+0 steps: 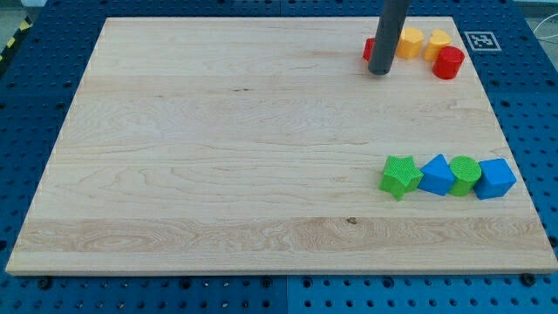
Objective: Nudge the red star right a bit
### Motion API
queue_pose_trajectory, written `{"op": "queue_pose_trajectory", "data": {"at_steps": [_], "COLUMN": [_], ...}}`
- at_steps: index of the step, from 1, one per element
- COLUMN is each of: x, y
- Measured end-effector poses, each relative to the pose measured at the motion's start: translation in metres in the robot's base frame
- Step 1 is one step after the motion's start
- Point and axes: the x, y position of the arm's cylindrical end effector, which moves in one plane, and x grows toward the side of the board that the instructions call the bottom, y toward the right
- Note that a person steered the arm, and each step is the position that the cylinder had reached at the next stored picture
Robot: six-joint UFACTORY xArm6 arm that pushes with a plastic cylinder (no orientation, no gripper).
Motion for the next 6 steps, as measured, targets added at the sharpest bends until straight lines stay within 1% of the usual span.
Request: {"op": "queue_pose_trajectory", "data": {"at_steps": [2,3,4,6], "x": [-0.002,0.013,0.016,0.064], "y": [0.001,0.025,0.077,0.176]}}
